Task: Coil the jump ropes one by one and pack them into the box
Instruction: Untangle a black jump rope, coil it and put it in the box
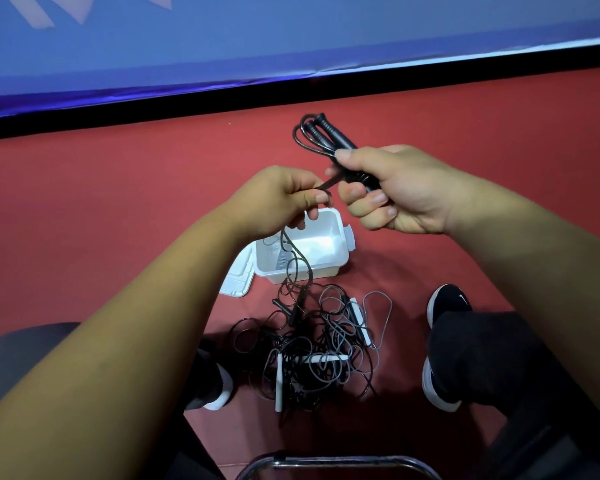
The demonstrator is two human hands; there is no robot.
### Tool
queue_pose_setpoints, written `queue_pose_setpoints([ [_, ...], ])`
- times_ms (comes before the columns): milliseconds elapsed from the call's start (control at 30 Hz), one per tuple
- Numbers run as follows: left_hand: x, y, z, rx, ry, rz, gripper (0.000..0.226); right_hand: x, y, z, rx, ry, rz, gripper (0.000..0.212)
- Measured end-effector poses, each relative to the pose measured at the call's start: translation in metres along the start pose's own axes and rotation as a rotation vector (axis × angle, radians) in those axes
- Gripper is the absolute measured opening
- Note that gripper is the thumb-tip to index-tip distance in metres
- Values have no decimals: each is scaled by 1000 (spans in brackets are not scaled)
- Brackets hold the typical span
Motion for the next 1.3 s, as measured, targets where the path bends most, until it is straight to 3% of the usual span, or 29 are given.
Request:
queue_pose_setpoints([
  [200, 13, 3, 24, 58, 44, -87, 16, -14, -9, -10, -118, -138, 186, 19],
  [300, 15, -1, 12, -38, 57, -25, 13, -25, -17, -24, -214, -246, 321, 23],
  [367, 10, -4, 3, -79, -12, 35, 7, -33, -20, -36, -266, -296, 387, 11],
  [500, 6, -2, -7, -62, -170, 7, 14, -34, -19, -49, -332, -339, 432, 11],
  [700, 15, -5, -36, -168, -101, -45, 10, -14, -5, -53, -349, -447, 283, 7],
  [833, 19, -7, -46, -205, 128, -73, 18, 7, 8, -51, -309, -505, 103, 10],
  [1000, 14, -12, -47, -246, 411, 11, 32, 31, 21, -46, -219, -500, -142, 23],
  [1167, 15, -10, -28, -32, 411, 14, 21, 30, 24, -41, -148, -390, -217, 16],
  [1300, 14, -7, -13, 78, 376, -36, 15, 16, 24, -34, -83, -257, -159, 9],
])
Point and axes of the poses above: each hand's wrist, its own y-axis towards the middle knuckle, its own x-axis out of the back of the hand, z = x × y, the point moved 7 cm from there along y, towards the middle knuckle, and after that the axes turned 9 degrees about -y, right-handed, at the moved point
